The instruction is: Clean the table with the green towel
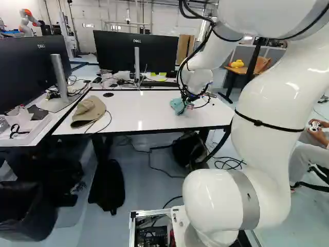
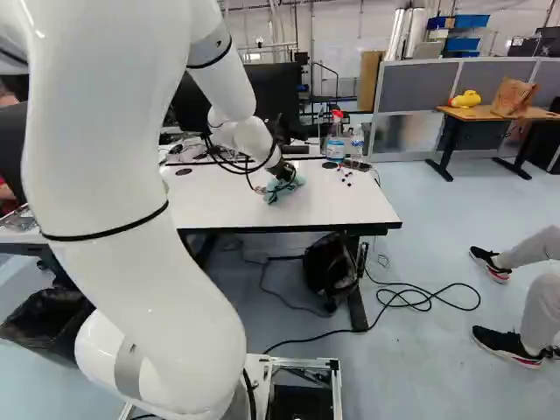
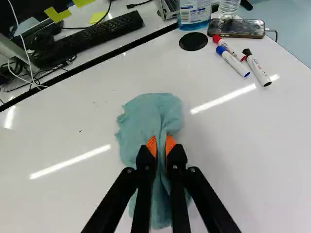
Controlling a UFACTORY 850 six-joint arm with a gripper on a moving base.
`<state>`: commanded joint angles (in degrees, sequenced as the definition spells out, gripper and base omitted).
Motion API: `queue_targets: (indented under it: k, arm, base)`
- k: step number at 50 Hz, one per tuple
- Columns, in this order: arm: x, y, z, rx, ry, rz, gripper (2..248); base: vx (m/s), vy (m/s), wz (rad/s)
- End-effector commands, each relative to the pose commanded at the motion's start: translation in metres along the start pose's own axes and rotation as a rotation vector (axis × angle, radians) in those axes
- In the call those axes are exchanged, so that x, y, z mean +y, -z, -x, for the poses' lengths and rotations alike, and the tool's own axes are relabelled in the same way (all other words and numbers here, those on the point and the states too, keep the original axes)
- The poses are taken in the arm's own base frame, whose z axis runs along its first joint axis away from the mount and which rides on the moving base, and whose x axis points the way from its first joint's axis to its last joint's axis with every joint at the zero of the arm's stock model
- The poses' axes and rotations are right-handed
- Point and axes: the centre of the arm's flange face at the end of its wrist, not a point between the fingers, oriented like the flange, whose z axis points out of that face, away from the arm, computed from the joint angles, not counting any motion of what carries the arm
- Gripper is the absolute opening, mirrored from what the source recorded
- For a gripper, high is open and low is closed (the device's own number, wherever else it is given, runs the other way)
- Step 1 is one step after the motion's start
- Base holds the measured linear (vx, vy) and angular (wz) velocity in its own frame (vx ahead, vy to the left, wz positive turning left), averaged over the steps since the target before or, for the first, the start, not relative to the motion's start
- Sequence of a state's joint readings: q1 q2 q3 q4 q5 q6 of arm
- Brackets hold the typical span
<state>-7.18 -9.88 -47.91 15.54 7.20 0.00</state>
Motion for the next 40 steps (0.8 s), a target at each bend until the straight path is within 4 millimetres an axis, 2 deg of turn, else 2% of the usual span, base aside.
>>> queue_targets:
  k: [20, 40]
  arm:
    - [-0.002, 0.002, -0.004, 0.009, 0.001, -0.004, 41]
    - [-0.031, 0.004, -0.028, 0.051, 0.027, -0.047, 41]
  base:
    - [0.0, 0.0, 0.0]
    - [0.0, 0.0, 0.0]
